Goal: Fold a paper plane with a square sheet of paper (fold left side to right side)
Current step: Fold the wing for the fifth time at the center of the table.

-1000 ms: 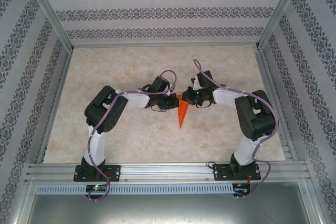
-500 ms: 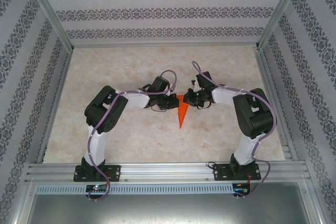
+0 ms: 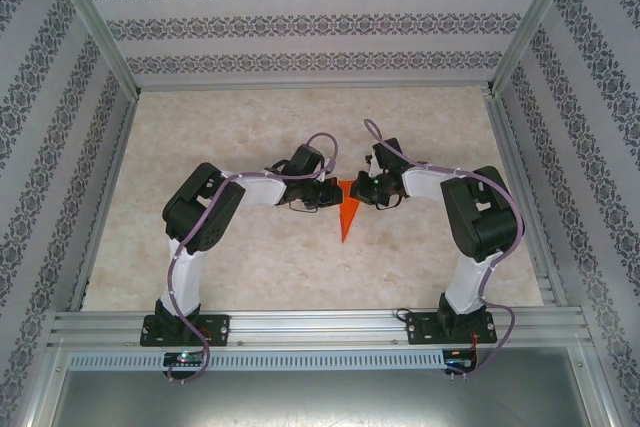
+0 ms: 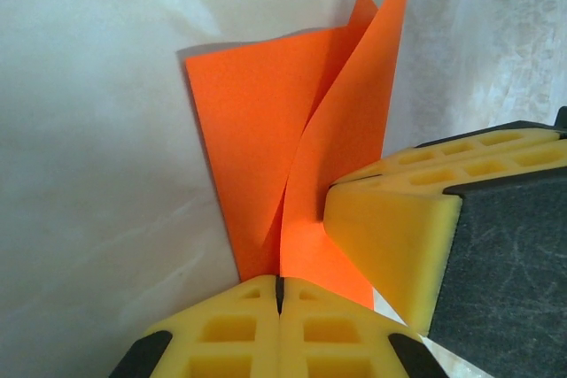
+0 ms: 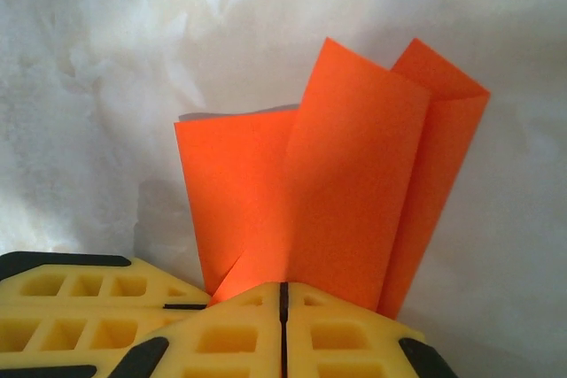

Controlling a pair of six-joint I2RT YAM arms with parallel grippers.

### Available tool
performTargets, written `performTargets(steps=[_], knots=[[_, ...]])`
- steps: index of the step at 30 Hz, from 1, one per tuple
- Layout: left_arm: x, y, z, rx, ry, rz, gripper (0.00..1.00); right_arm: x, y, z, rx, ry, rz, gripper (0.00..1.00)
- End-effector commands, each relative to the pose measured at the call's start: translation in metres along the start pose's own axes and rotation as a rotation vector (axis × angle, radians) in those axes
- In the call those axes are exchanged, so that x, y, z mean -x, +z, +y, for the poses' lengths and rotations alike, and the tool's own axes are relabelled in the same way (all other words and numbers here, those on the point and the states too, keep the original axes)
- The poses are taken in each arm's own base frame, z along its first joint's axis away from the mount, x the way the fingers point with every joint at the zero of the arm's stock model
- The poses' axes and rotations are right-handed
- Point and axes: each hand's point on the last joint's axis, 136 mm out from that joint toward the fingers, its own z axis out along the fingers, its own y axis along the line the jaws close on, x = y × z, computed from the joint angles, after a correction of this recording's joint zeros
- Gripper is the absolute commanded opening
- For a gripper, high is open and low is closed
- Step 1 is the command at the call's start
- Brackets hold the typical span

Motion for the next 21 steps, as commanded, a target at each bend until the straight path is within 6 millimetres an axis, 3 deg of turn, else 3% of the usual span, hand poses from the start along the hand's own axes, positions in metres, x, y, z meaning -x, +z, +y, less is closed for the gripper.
performTargets(steps=[1,10,17,21], knots=[[-0.005,0.007,0.018,0.043,-0.017,0.029,0.0,-0.012,0.007,-0.018,-0.054,0.014,0.033,0.07],[-0.002,0.0,0.01,0.033,-0.011,0.01,0.01,-0.029,0.013,-0.041,-0.083,0.051,0.065,0.06],[0.009,-0.026,-0.009,0.024,0.017,-0.048,0.13,-0.038,0.015,-0.053,-0.091,0.068,0.071,0.05],[0.011,-0.044,-0.017,0.037,0.037,-0.08,0.25,-0.041,0.016,-0.055,-0.087,0.07,0.073,0.05]])
